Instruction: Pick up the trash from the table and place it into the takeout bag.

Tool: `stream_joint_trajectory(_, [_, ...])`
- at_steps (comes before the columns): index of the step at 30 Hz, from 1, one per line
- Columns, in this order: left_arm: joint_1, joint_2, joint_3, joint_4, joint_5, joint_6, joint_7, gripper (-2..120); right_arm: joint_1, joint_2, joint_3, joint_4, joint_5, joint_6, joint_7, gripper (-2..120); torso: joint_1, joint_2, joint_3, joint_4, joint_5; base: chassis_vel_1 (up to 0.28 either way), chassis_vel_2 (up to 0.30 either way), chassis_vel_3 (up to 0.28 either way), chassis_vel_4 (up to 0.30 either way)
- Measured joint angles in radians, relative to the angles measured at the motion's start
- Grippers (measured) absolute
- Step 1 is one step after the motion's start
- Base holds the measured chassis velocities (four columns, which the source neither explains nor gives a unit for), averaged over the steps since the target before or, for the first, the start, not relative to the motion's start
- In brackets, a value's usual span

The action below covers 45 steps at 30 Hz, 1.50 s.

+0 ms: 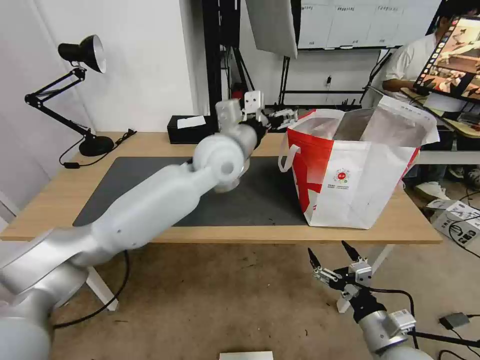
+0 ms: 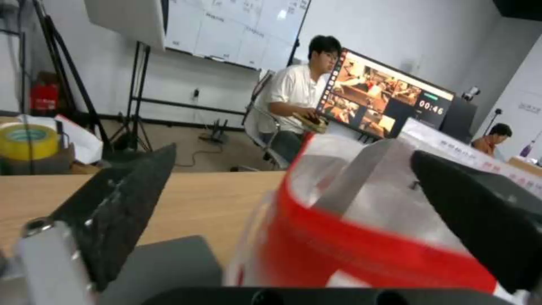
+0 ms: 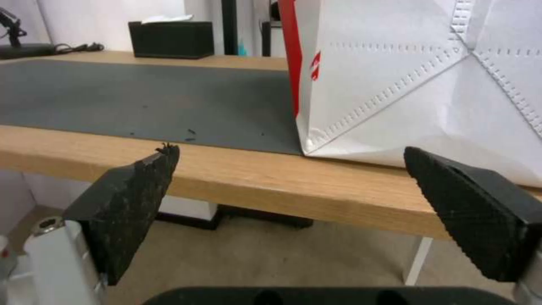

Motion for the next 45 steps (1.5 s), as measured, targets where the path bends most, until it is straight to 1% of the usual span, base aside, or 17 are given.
stream_joint_trajectory(3, [0.061, 0.063, -0.04, -0.014, 0.061, -0.033, 0.06, 100, 0.0, 0.0, 0.0, 0.0, 0.0, 0.0, 0.0, 100, 0.0, 0.0, 0.0, 0.0005, -0.0001, 0.0, 0.0, 0.0, 0.0])
stream_joint_trajectory(4, [0.061, 0.063, -0.04, -0.014, 0.061, -0.033, 0.06, 100, 0.0, 0.0, 0.0, 0.0, 0.0, 0.0, 0.0, 100, 0.0, 0.0, 0.0, 0.0005, -0.0001, 0.0, 0.0, 0.0, 0.0])
stream_joint_trajectory(7, [0.129, 0.11, -0.086, -0.023, 0.122, -0.074, 0.146, 100, 0.0, 0.0, 0.0, 0.0, 0.0, 0.0, 0.0, 100, 0.0, 0.0, 0.0, -0.0001, 0.0001, 0.0, 0.0, 0.0, 0.0])
stream_joint_trajectory(9, [0.146, 0.118, -0.095, -0.025, 0.134, -0.083, 0.168, 100, 0.0, 0.0, 0.0, 0.0, 0.0, 0.0, 0.0, 100, 0.0, 0.0, 0.0, 0.0001, 0.0001, 0.0, 0.0, 0.0, 0.0])
stream_joint_trajectory(11, [0.208, 0.146, -0.128, -0.028, 0.184, -0.12, 0.24, 100, 0.0, 0.0, 0.0, 0.0, 0.0, 0.0, 0.0, 100, 0.0, 0.0, 0.0, -0.0001, -0.0001, 0.0, 0.0, 0.0, 0.0])
stream_joint_trajectory(12, [0.208, 0.146, -0.128, -0.028, 0.184, -0.12, 0.24, 100, 0.0, 0.0, 0.0, 0.0, 0.0, 0.0, 0.0, 100, 0.0, 0.0, 0.0, -0.0001, -0.0001, 0.0, 0.0, 0.0, 0.0])
stream_joint_trajectory(14, [0.275, 0.177, -0.167, -0.031, 0.263, -0.154, 0.298, 100, 0.0, 0.0, 0.0, 0.0, 0.0, 0.0, 0.0, 100, 0.0, 0.0, 0.0, 0.0, 0.0, 0.0, 0.0, 0.0, 0.0])
stream_joint_trajectory(18, [0.333, 0.206, -0.209, -0.04, 0.336, -0.164, 0.342, 100, 0.0, 0.0, 0.0, 0.0, 0.0, 0.0, 0.0, 100, 0.0, 0.0, 0.0, 0.0, -0.0001, 0.0, 0.0, 0.0, 0.0])
stream_joint_trajectory(21, [0.486, 0.254, -0.337, -0.08, 0.412, -0.172, 0.399, 100, 0.0, 0.0, 0.0, 0.0, 0.0, 0.0, 0.0, 100, 0.0, 0.0, 0.0, 0.0001, -0.0001, 0.0, 0.0, 0.0, 0.0])
stream_joint_trajectory(22, [0.486, 0.254, -0.337, -0.08, 0.412, -0.172, 0.399, 100, 0.0, 0.0, 0.0, 0.0, 0.0, 0.0, 0.0, 100, 0.0, 0.0, 0.0, 0.0001, -0.0001, 0.0, 0.0, 0.0, 0.0])
stream_joint_trajectory(25, [0.62, 0.285, -0.466, -0.109, 0.437, -0.175, 0.429, 100, 0.0, 0.0, 0.0, 0.0, 0.0, 0.0, 0.0, 100, 0.0, 0.0, 0.0, 0.0001, 0.0, 0.0, 0.0, 0.0, 0.0])
stream_joint_trajectory(26, [0.62, 0.285, -0.466, -0.109, 0.437, -0.175, 0.429, 100, 0.0, 0.0, 0.0, 0.0, 0.0, 0.0, 0.0, 100, 0.0, 0.0, 0.0, 0.0001, 0.0, 0.0, 0.0, 0.0, 0.0])
stream_joint_trajectory(28, [0.709, 0.302, -0.534, -0.123, 0.458, -0.192, 0.439, 100, 0.0, 0.0, 0.0, 0.0, 0.0, 0.0, 0.0, 100, 0.0, 0.0, 0.0, 0.0003, 0.0, 0.0, 0.0, 0.0, 0.0])
stream_joint_trajectory(34, [0.838, 0.326, -0.629, -0.135, 0.504, -0.233, 0.44, 100, 0.0, 0.0, 0.0, 0.0, 0.0, 0.0, 0.0, 100, 0.0, 0.0, 0.0, 0.0001, 0.0005, 0.0, 0.0, 0.0, 0.0])
stream_joint_trajectory(37, [0.874, 0.32, -0.654, -0.121, 0.533, -0.255, 0.44, 100, 0.0, 0.0, 0.0, 0.0, 0.0, 0.0, 0.0, 100, 0.0, 0.0, 0.0, 0.0001, 0.0, 0.0, 0.0, 0.0, 0.0])
stream_joint_trajectory(44, [1.037, 0.266, -0.81, -0.104, 0.62, -0.277, 0.4, 100, 0.0, 0.0, 0.0, 0.0, 0.0, 0.0, 0.0, 100, 0.0, 0.0, 0.0, 0.0, 0.0, 0.0, 0.0, 0.0, 0.0])
stream_joint_trajectory(45, [1.037, 0.266, -0.81, -0.104, 0.62, -0.277, 0.4, 100, 0.0, 0.0, 0.0, 0.0, 0.0, 0.0, 0.0, 100, 0.0, 0.0, 0.0, 0.0, 0.0, 0.0, 0.0, 0.0, 0.0])
